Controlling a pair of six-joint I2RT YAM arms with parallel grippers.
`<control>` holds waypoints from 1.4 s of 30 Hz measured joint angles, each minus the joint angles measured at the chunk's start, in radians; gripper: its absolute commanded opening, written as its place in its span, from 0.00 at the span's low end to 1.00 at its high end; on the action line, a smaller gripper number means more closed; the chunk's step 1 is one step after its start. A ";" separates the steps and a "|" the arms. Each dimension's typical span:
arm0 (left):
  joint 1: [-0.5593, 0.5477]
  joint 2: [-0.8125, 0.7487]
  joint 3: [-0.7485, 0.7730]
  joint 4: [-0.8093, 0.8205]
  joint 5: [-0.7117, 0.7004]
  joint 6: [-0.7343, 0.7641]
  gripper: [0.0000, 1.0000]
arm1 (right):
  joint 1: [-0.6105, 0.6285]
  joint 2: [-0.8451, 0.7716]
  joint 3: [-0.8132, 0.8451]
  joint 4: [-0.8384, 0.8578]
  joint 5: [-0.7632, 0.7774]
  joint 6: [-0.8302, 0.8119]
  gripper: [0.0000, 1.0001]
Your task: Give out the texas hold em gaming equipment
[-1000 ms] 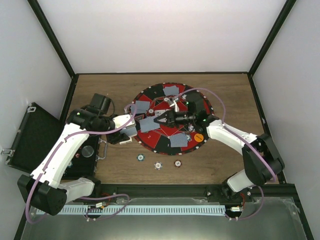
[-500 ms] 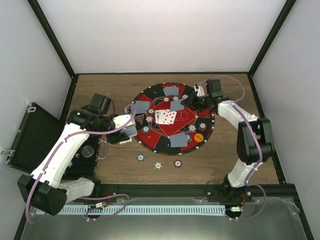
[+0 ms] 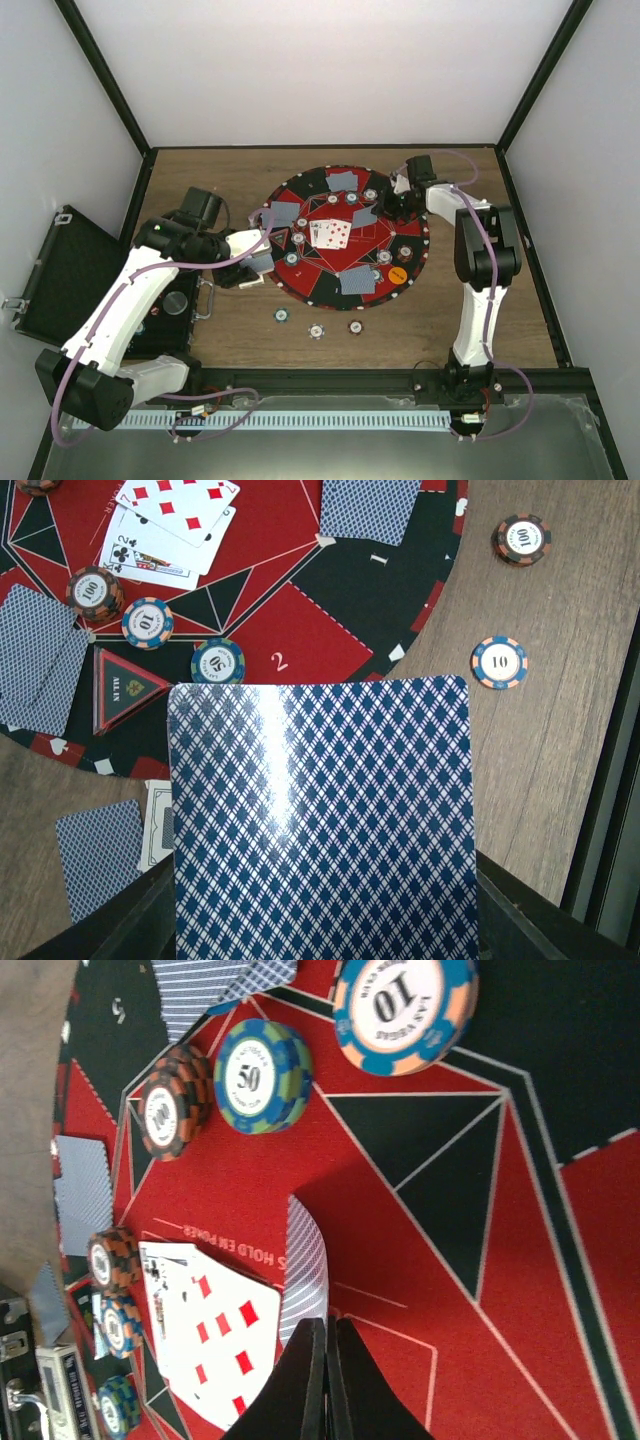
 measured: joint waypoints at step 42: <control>0.000 -0.001 0.000 -0.002 0.008 0.002 0.06 | 0.522 -0.422 -0.319 0.323 -0.174 0.318 0.94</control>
